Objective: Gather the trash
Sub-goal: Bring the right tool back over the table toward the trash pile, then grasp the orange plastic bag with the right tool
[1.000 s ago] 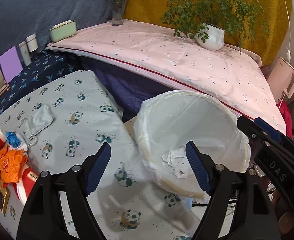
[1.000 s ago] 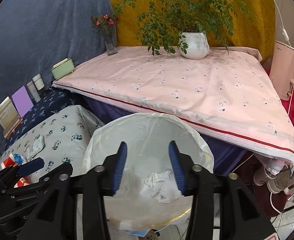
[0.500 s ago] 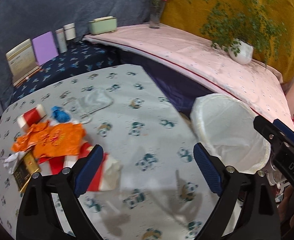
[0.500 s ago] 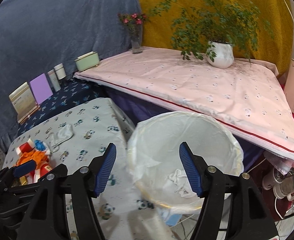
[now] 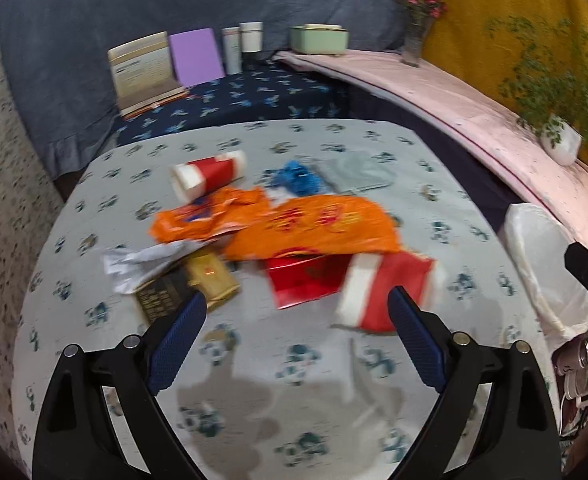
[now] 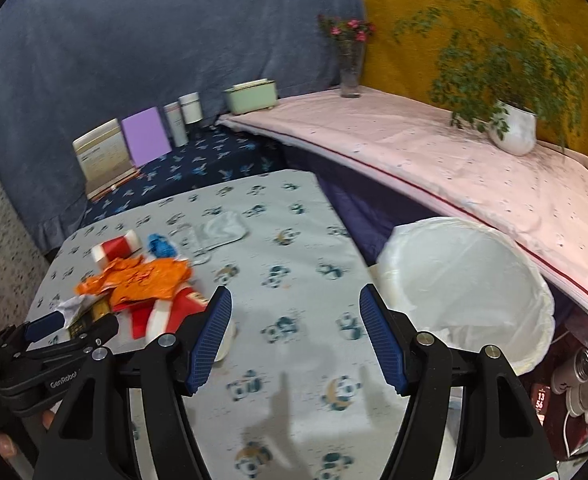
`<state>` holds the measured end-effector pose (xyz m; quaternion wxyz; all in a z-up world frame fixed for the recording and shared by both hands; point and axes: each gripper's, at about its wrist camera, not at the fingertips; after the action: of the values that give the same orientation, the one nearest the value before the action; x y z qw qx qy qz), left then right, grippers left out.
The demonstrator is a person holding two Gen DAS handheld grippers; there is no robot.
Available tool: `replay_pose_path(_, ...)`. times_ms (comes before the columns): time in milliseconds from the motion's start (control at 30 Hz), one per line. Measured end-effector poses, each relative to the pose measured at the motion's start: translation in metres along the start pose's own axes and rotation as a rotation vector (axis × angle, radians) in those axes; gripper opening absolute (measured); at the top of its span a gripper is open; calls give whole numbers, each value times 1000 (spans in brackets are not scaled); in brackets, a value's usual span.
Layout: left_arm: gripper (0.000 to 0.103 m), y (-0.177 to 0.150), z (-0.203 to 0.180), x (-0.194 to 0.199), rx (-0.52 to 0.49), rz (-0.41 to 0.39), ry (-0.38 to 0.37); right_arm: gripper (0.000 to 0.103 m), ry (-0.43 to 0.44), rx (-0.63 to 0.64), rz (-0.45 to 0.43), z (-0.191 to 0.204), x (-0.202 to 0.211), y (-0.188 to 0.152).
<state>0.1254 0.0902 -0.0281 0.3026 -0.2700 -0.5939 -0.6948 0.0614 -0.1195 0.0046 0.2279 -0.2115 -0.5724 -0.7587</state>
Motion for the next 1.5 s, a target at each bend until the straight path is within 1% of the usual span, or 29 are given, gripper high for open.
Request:
replay_pose_path(233, 88, -15, 60, -9, 82, 31, 61, 64, 53, 58, 42, 48, -14, -10)
replay_pose_path(333, 88, -20, 71, -9, 93, 35, 73, 64, 74, 59, 55, 62, -19, -13)
replay_pose_path(433, 88, -26, 79, -12, 101, 48, 76, 64, 74, 72, 60, 72, -20, -17)
replay_pose_path(733, 88, -30, 87, -16, 111, 52, 60, 66, 69, 73, 83, 81, -28, -25)
replay_pose_path(867, 88, -29, 87, -17, 108, 53, 59, 69, 66, 69, 82, 81, -31, -26)
replay_pose_path(1500, 88, -19, 83, -30, 102, 58, 46, 69, 62, 59, 109, 77, -46, -26)
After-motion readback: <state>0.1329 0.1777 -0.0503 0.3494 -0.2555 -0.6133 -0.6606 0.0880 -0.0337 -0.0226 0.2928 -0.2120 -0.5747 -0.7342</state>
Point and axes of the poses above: each gripper's, at about its wrist camera, not at the fingertips, and x roughly against the way its jaws point, z to its left, y to its top, and after that the axes turned 14 degrees about y, right-handed
